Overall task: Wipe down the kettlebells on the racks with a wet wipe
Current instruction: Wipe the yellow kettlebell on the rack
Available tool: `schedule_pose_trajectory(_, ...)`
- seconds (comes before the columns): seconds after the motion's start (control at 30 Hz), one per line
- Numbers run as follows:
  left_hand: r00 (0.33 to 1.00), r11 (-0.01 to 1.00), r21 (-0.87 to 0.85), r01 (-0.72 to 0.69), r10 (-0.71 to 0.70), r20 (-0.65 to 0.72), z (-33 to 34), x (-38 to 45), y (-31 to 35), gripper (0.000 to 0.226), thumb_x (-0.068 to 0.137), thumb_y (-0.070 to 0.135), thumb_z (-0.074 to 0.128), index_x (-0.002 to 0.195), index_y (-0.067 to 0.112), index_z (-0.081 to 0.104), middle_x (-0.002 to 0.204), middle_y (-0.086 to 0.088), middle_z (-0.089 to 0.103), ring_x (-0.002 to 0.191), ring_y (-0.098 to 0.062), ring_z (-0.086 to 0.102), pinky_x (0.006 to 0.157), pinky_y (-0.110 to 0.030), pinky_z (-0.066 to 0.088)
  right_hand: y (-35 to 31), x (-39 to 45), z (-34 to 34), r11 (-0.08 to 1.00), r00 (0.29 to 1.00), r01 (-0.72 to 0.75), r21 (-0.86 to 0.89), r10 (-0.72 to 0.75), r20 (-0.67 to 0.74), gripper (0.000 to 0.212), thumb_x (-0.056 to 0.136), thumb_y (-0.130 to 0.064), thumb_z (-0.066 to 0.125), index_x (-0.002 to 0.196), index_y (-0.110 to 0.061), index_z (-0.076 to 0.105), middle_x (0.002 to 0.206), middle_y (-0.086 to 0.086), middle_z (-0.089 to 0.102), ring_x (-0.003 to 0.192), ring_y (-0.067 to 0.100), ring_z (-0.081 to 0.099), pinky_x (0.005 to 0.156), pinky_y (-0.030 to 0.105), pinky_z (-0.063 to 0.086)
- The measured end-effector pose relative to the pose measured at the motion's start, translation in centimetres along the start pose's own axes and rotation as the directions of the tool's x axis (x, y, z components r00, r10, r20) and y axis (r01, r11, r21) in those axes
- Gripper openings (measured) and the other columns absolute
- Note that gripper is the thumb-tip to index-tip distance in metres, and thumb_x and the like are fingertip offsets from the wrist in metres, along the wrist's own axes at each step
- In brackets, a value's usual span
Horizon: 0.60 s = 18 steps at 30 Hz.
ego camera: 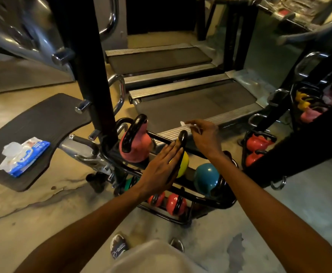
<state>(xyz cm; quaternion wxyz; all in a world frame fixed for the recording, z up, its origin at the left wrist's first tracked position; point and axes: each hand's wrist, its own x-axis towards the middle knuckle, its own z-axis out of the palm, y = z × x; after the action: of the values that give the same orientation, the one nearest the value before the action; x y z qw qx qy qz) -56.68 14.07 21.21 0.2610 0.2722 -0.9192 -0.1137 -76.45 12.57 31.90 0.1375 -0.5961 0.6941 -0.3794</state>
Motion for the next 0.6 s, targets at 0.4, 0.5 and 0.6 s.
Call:
schedule_pose_trajectory(0.4,0.986,0.970,0.183,0.157,-0.164,0.022,1.9,-0.2,4.0,0.069,0.110,0.037,0.038,0.165,0.003,0.015,0.174,-0.017,0.005,0.163,-0.027,-0.001,0.131,-0.048,0.017,2.6,-2.0,-0.4,0.971,0.871,0.234,-0.051,-0.186,0.455,0.038,0.108,-0.017,0.049,0.144,-0.011,0.060,0.153,0.011,0.055,0.147,0.021,0.045,0.124,0.035,0.032)
schedule_pose_trajectory(0.5,0.985,0.969,0.181,0.165,-0.172,0.025,1.8,-0.3,4.4,0.070,0.110,0.039,0.038,0.165,0.002,0.016,0.173,-0.019,0.008,0.163,-0.028,0.001,0.130,-0.048,0.019,1.6,-2.0,-0.9,0.983,0.868,0.170,-0.068,-0.117,0.482,0.048,0.113,-0.038,0.039,0.146,-0.007,0.055,0.153,0.015,0.052,0.144,0.025,0.045,0.113,0.030,0.033)
schedule_pose_trajectory(0.6,0.982,0.971,0.155,0.179,-0.187,0.032,1.6,-0.4,4.5,0.071,0.109,0.039,0.043,0.166,0.005,0.017,0.174,-0.017,0.007,0.163,-0.028,0.001,0.130,-0.049,0.019,1.4,-1.8,-0.9,0.962,0.791,0.262,-0.078,-0.168,0.588,0.062,0.110,-0.054,0.030,0.147,-0.012,0.055,0.156,0.010,0.050,0.148,0.020,0.040,0.112,0.027,0.026)
